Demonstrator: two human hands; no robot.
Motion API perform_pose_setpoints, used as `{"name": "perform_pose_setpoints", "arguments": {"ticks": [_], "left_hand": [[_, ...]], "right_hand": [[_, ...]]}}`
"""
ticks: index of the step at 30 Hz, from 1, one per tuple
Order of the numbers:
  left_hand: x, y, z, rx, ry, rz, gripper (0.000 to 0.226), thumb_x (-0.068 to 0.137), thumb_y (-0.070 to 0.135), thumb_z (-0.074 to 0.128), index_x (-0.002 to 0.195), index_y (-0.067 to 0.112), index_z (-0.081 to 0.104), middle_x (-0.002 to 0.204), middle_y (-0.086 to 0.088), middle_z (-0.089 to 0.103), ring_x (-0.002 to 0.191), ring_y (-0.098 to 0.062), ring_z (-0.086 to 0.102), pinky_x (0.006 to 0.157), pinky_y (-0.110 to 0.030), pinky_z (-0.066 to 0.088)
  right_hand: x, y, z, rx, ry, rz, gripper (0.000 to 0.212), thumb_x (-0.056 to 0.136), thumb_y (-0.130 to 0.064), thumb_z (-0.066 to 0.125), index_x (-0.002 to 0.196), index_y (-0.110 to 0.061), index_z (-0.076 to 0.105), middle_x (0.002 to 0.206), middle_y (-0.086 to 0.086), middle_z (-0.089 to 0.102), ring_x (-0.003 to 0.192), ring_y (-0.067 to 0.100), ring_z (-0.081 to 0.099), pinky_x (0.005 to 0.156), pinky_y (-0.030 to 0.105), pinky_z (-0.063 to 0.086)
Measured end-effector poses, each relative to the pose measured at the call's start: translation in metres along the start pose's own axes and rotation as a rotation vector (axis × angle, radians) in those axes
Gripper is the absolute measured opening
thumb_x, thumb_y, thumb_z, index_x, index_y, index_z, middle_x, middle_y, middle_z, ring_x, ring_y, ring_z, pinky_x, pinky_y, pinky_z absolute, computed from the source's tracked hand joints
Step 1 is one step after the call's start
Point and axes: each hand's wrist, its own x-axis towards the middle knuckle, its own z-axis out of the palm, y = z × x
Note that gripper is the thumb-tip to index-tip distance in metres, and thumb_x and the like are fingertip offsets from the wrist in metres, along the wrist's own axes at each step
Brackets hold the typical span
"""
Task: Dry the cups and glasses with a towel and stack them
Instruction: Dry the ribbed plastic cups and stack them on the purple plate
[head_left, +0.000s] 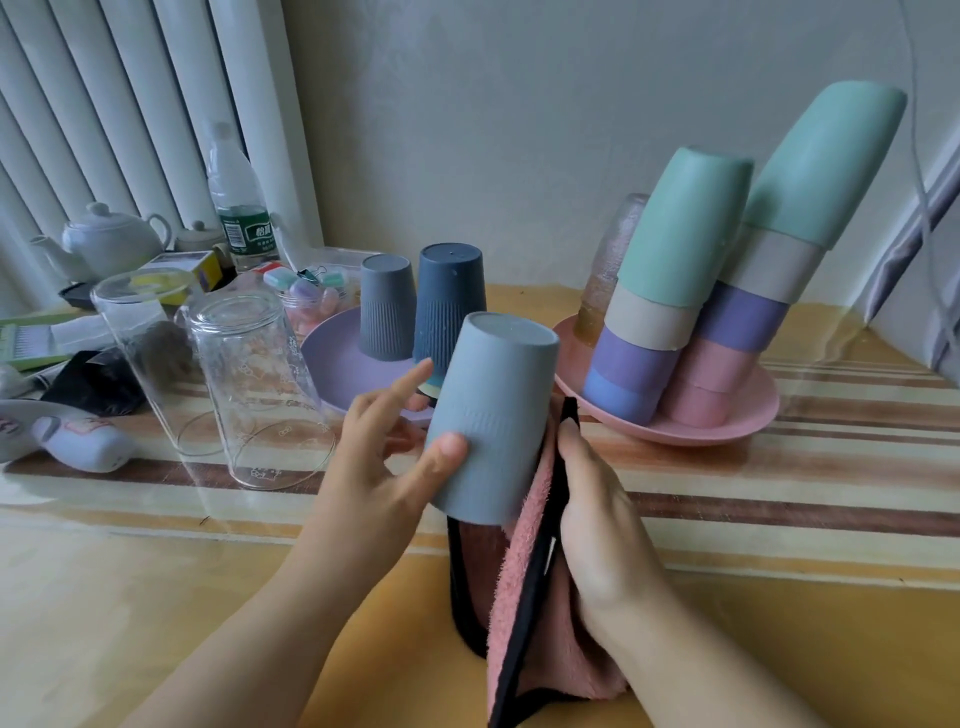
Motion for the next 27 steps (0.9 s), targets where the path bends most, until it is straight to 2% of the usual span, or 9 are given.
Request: {"name": "perform_pose_setpoints", "arguments": {"ticks": [2,4,6,9,12,15,18,23,27], "left_hand": [[0.0,0.002,-0.001,-0.05,0.027,0.017,0.057,0.073,0.061,0.059,0.125,0.041,0.053,0.105,0.008,0.067,0.099,-0.008,0.063,0.086,-0.032,0.052],[-0.002,0.005,0.002,-0.058,-0.003,0.017,0.051,0.078,0.055,0.057,0.125,0.034,0.056,0.11,0.015,0.069,0.104,-0.002,0.063,0.084,-0.024,0.052],[-0.004,0.007,0.004,-0.023,-0.017,0.009,0.057,0.072,0.058,0.057,0.124,0.034,0.054,0.109,0.024,0.066,0.102,0.006,0.061,0.079,-0.011,0.047],[-0.002,0.003,0.002,0.085,-0.008,0.009,0.055,0.065,0.063,0.059,0.113,0.038,0.052,0.1,0.028,0.064,0.092,0.009,0.059,0.073,-0.008,0.044],[-0.003,-0.001,0.003,0.105,-0.14,-0.004,0.056,0.067,0.062,0.063,0.116,0.035,0.055,0.104,0.023,0.066,0.096,0.004,0.062,0.078,-0.014,0.047],[-0.007,-0.004,0.006,0.086,-0.361,-0.049,0.072,0.068,0.072,0.065,0.127,0.033,0.053,0.118,0.014,0.066,0.112,-0.005,0.061,0.093,-0.033,0.051],[-0.009,-0.002,0.009,0.053,-0.502,-0.06,0.079,0.068,0.076,0.062,0.132,0.031,0.049,0.126,0.009,0.063,0.118,-0.01,0.059,0.099,-0.039,0.049],[-0.012,0.005,0.008,-0.192,-0.442,-0.018,0.067,0.073,0.06,0.071,0.13,0.03,0.054,0.128,0.003,0.063,0.119,-0.017,0.06,0.092,-0.026,0.05],[-0.01,0.007,0.004,-0.22,-0.342,-0.004,0.068,0.068,0.064,0.073,0.124,0.028,0.06,0.119,0.002,0.068,0.11,-0.015,0.065,0.085,-0.023,0.052]], "right_hand": [[-0.003,-0.002,0.0,-0.064,0.03,-0.062,0.029,0.101,-0.034,0.034,0.096,-0.033,0.063,0.096,-0.038,0.063,0.099,-0.027,0.049,0.09,0.0,0.035],[-0.008,-0.003,0.003,-0.155,0.001,-0.068,0.023,0.101,-0.038,0.032,0.095,-0.045,0.053,0.086,-0.057,0.05,0.094,-0.039,0.038,0.081,-0.01,0.025],[-0.011,0.004,0.006,-0.296,-0.074,-0.118,0.022,0.095,-0.056,0.027,0.109,-0.058,0.044,0.108,-0.06,0.039,0.113,-0.036,0.026,0.093,-0.006,0.018],[-0.015,0.01,0.012,-0.419,-0.132,-0.253,0.044,0.089,-0.061,0.022,0.132,-0.054,0.029,0.136,-0.045,0.027,0.13,-0.025,0.017,0.107,0.004,0.014],[-0.009,0.003,0.006,-0.233,-0.053,-0.168,0.058,0.088,-0.057,0.024,0.143,-0.039,0.027,0.146,-0.033,0.025,0.129,-0.026,0.016,0.106,-0.001,0.013],[0.001,-0.008,-0.009,-0.079,0.01,-0.238,0.044,0.091,-0.057,0.025,0.125,-0.04,0.047,0.132,-0.034,0.047,0.125,-0.019,0.035,0.107,0.006,0.025],[0.007,-0.016,-0.017,0.102,-0.034,-0.218,0.048,0.088,-0.053,0.032,0.116,-0.026,0.061,0.127,-0.014,0.061,0.126,0.0,0.049,0.114,0.03,0.029],[-0.001,-0.014,-0.009,0.253,-0.118,0.018,0.047,0.094,-0.049,0.039,0.099,-0.015,0.071,0.111,0.003,0.071,0.111,0.014,0.062,0.098,0.03,0.048],[0.0,0.002,-0.002,0.161,-0.166,0.152,0.055,0.096,-0.055,0.032,0.111,-0.016,0.067,0.116,0.007,0.069,0.117,0.022,0.059,0.106,0.047,0.04]]}}
